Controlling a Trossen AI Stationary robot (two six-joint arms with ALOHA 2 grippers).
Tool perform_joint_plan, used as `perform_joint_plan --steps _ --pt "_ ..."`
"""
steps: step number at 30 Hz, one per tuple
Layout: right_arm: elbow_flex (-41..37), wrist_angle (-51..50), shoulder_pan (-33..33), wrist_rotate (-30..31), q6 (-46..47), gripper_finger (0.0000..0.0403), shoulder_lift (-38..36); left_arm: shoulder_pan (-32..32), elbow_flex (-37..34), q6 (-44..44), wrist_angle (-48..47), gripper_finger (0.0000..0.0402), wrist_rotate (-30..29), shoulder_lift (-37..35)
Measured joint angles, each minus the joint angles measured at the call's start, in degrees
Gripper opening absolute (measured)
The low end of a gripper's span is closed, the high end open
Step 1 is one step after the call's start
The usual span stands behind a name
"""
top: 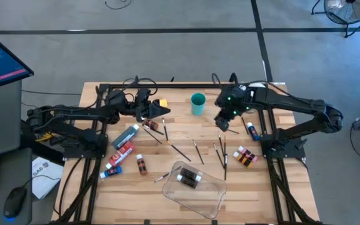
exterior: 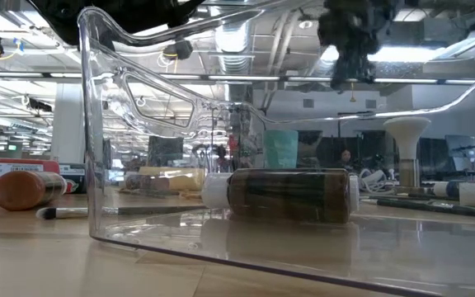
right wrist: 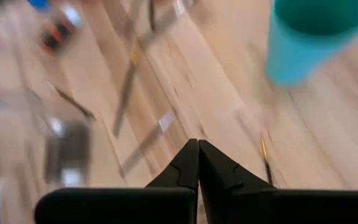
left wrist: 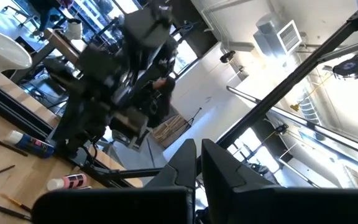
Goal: Pick & Place Paint Supplies
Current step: Put the gold paint brush into the green cup
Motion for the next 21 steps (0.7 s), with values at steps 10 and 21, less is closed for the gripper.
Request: perform_joint_plan --steps 10,21 --pt "-5.3 7.6 1.8 1.7 3.4 0.0 2.2 0.4 0.0 0.0 0.0 0.0001 0.7 0.0" --pt "-6.4 6.3 1.5 1.2 2.2 0.0043 20.3 0.4 0.0 -0.6 -0.4 0.0001 0.9 0.0"
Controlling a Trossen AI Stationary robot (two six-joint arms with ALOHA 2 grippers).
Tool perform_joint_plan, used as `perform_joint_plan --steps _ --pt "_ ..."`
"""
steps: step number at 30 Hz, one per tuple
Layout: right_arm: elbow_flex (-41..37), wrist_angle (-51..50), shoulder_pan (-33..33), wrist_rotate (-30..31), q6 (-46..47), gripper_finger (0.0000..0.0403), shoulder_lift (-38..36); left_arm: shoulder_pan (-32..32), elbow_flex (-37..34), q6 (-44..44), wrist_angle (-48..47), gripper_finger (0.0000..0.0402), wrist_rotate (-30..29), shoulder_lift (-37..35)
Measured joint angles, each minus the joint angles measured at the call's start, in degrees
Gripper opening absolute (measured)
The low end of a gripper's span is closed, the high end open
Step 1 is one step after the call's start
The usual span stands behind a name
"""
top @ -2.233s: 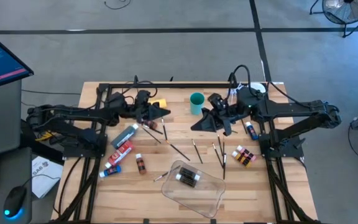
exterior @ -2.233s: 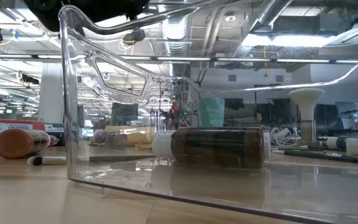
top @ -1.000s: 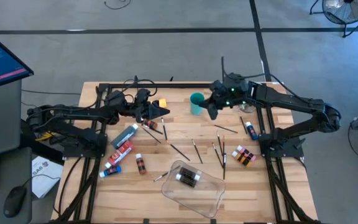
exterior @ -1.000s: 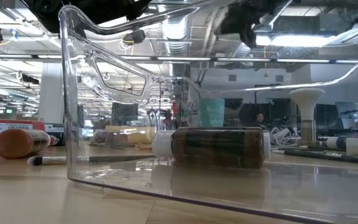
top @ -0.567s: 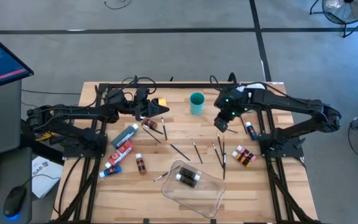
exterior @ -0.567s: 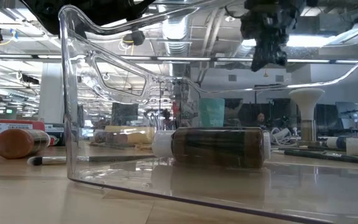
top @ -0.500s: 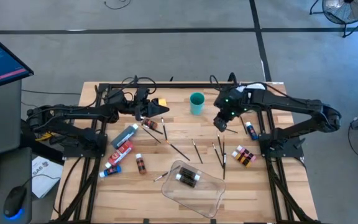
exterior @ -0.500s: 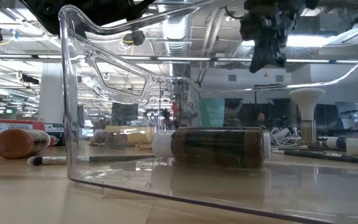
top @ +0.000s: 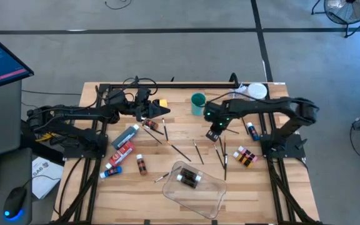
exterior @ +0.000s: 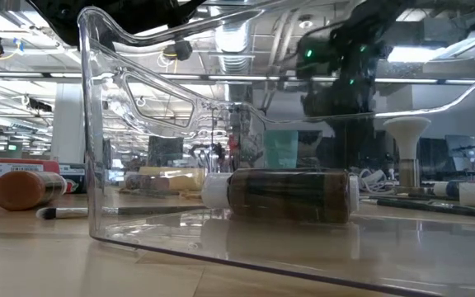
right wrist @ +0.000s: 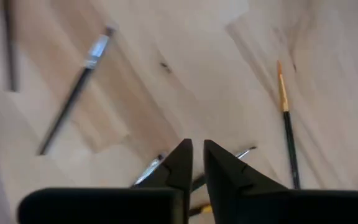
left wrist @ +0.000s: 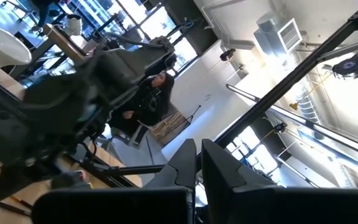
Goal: Pick & Place Paint Supplies
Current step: Put the gold paint brush into the green cup
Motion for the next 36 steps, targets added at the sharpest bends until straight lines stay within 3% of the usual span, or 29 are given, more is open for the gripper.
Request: perform_joint_plan --steps 5,12,18,26,31,36 --pt "4.0 -0.4 0.7 0.1 -2.4 0.0083 5.3 -0.1 0.0 -0.5 0.0 0.0001 0.3 0.0" --pt "9.0 -1.8 0.1 0.7 -8.4 0.0113 6.8 -0.1 0.0 -1.4 0.0 0.0001 0.5 0.0" --pt "9.2 -2.2 -2.9 0.6 -9.9 0.0116 6.8 -0.1 0.0 -1.7 0.0 0.0001 0.5 0.0" --pt "9.1 -1.1 -4.7 0.4 -19.7 0.0116 5.1 -0.1 0.0 -2.0 -0.1 0.0001 0.8 0.0" --pt "8.3 2.3 -6.0 0.4 -20.0 0.0116 2.3 -0.1 0.0 -2.3 -0.5 0.0001 1.0 0.0" --pt "2.3 9.8 -7.2 0.6 -17.0 0.0104 -3.1 -0.1 0.0 -3.1 -0.5 0.0001 1.2 0.0"
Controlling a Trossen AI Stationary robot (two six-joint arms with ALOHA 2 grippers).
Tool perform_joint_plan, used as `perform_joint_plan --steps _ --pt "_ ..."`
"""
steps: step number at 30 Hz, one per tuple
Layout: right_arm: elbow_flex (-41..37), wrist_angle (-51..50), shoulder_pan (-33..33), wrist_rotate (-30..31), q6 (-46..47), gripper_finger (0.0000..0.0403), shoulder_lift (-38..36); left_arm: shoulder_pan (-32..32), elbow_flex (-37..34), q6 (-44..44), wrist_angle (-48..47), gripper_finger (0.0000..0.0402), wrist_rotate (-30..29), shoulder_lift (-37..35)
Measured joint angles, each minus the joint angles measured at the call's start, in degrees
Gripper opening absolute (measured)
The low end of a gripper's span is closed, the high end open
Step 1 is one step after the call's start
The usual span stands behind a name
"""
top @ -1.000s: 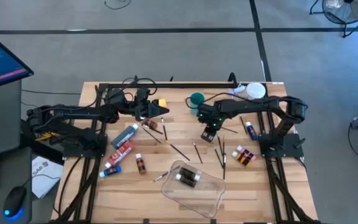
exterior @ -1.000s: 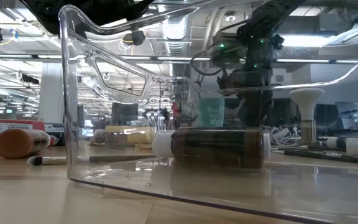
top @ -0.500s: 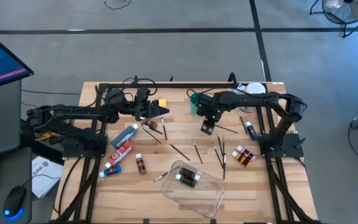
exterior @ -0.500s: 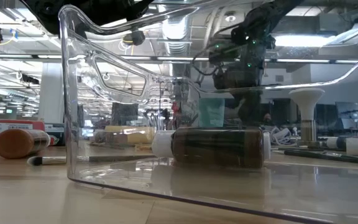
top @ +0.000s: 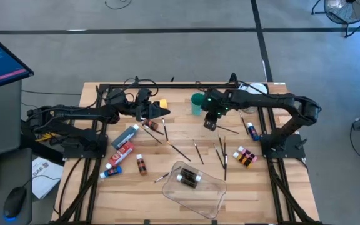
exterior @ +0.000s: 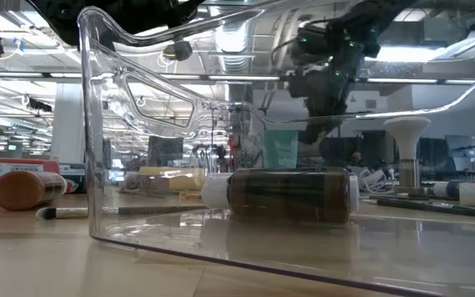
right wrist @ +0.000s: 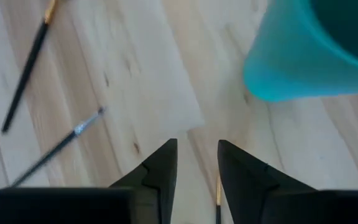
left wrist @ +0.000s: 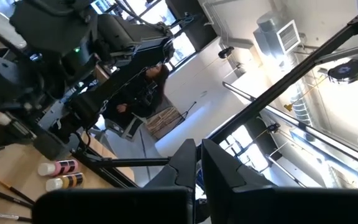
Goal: Pick & Place Paint Supplies
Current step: Put the gold paint brush into the green cup
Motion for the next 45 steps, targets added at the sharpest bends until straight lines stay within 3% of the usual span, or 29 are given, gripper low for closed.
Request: perform_joint_plan --steps 8,21,35,45 --pt "-7.5 5.5 -1.0 0.0 1.9 0.0094 -4.2 0.0 0.0 0.0 -0.4 0.0001 -0.1 0.0" --pt "-7.6 6.0 -0.8 0.2 -1.7 0.0114 4.2 0.1 0.0 -4.1 -2.5 0.0001 -0.9 0.0" --pt "-7.6 4.7 0.9 1.0 -4.8 0.0114 5.9 -1.4 0.0 -4.3 -2.5 0.0001 -1.2 0.0" --pt "-7.6 5.6 -0.5 6.6 -2.9 0.0114 5.9 -7.3 0.0 -4.5 -2.4 0.0001 -17.6 0.0"
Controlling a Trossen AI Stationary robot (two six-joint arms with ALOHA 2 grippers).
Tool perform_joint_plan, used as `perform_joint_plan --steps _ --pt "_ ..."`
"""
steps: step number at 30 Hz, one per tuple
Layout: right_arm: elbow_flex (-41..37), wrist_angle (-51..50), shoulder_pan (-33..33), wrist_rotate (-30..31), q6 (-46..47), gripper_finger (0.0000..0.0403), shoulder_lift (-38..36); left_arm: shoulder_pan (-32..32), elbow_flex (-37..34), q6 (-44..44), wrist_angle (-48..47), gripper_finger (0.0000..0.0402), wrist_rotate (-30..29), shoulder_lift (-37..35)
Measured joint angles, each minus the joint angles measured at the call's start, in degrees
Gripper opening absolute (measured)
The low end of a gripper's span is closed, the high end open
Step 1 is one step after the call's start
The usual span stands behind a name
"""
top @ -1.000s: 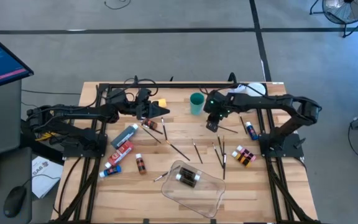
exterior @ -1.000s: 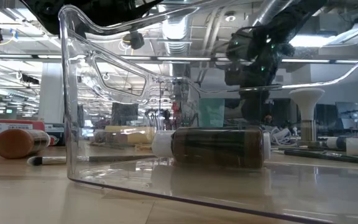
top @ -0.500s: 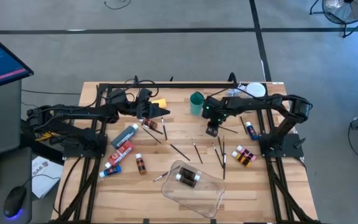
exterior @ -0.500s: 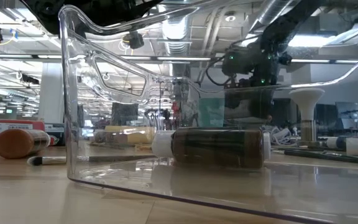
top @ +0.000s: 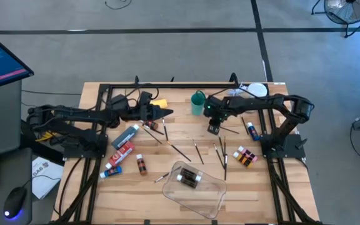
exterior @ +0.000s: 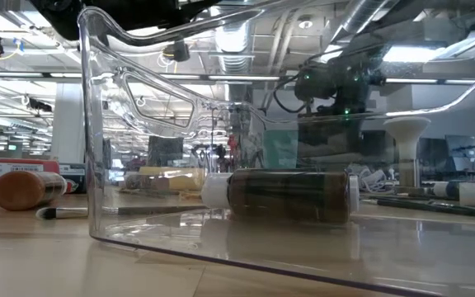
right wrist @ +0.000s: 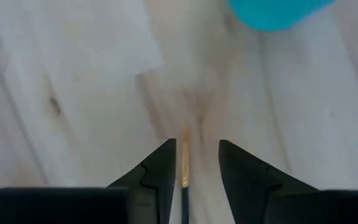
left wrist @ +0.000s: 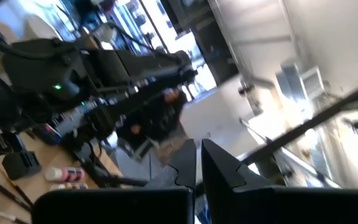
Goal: Pick & Place Paint Supplies
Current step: Put the gold paint brush into the green cup
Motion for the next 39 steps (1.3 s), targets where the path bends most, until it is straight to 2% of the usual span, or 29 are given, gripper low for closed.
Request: perform_joint_plan --steps 3,6,14,23,27,32,39 --pt "0.0 0.3 -0.7 0.0 4.8 0.0114 0.0 -2.6 0.0 -1.3 0.0 0.0001 -5.7 0.0" --pt "0.0 0.0 -1.1 -0.2 6.0 0.0114 0.0 -4.8 0.0 -3.4 0.0 0.0001 -8.6 0.0" --pt "0.0 -1.9 0.7 -0.4 0.1 0.0114 0.0 -9.3 0.0 -4.5 0.0 0.0001 -13.6 0.0" --pt "0.0 0.8 5.1 0.0 -1.6 0.0114 0.0 -9.6 0.0 -4.5 0.0 0.0001 -14.1 0.0" --pt "0.0 1.6 5.7 2.5 0.7 0.0114 0.0 -9.6 0.0 -4.4 0.1 0.0001 -14.0 0.0" --pt "0.0 1.4 4.9 2.5 1.6 0.0114 0.1 -9.9 0.0 -4.3 0.1 0.0001 -13.7 0.0" --pt "0.4 0.9 4.0 0.6 0.7 0.0114 5.4 -9.9 0.0 -4.3 0.0 0.0001 -13.7 0.0"
